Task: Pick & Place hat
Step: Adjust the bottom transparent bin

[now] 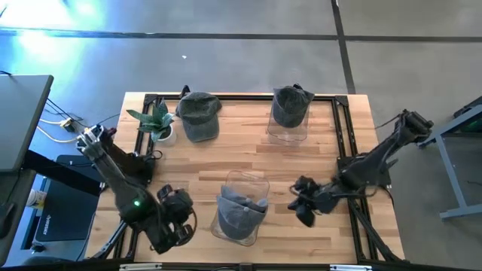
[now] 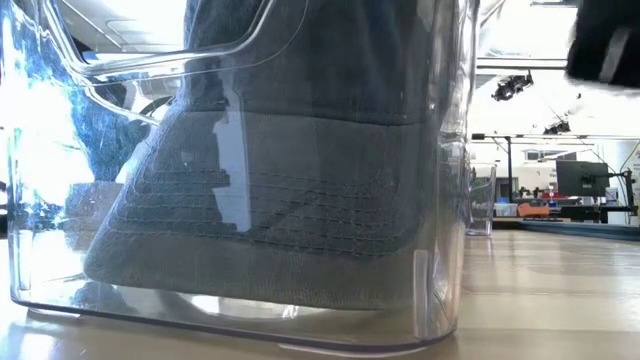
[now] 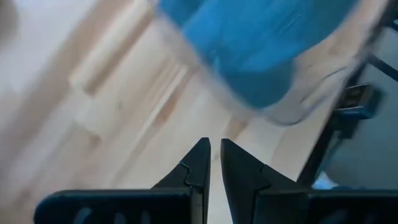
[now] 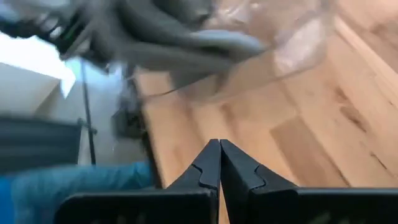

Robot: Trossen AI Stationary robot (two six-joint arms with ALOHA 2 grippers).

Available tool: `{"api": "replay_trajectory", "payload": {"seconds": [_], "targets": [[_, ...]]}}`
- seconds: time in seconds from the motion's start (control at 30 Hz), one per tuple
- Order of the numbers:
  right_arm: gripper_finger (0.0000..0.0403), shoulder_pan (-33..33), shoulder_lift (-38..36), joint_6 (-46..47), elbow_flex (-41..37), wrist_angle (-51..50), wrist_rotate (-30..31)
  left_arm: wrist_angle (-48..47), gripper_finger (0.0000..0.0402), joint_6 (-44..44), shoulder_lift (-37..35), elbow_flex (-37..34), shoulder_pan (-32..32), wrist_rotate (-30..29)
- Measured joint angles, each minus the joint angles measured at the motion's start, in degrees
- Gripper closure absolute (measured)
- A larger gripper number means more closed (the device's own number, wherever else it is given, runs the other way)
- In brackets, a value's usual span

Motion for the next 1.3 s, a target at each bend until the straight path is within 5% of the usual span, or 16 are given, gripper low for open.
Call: {"api": "replay_trajectory", "payload": {"seconds": [0.2, 0.47, 0.83, 1.0, 1.17, 1.3], "targets": [[0.0402, -9.1, 4.8, 0.7, -8.0, 15.7, -2.0, 21.3, 0.0367, -7.4, 0.4, -13.8, -0.9, 3.9], [0.0402, -18.2, 10.3, -4.6, -8.6, 19.0, -6.4, 43.0, 0.0367, -11.2, 1.6, -23.8, -0.1, 1.8], [0.0403, -23.9, 13.5, -5.9, -8.6, 25.5, -3.6, 42.4, 0.0367, -11.3, 2.0, -23.9, 1.4, -4.7], [0.0403, -24.6, 10.5, -5.5, -8.6, 19.8, -4.2, 42.3, 0.0367, -11.3, 2.0, -23.9, 2.3, -0.2], [0.0403, -18.7, 8.6, 0.6, -8.6, 14.2, -13.7, 42.0, 0.0367, -13.4, 2.0, -23.9, -0.4, 2.5], [0.0403, -10.5, 12.5, 5.5, -8.6, 22.2, -9.8, 41.3, 0.0367, -15.3, 2.0, -23.9, -2.7, 2.7]]}}
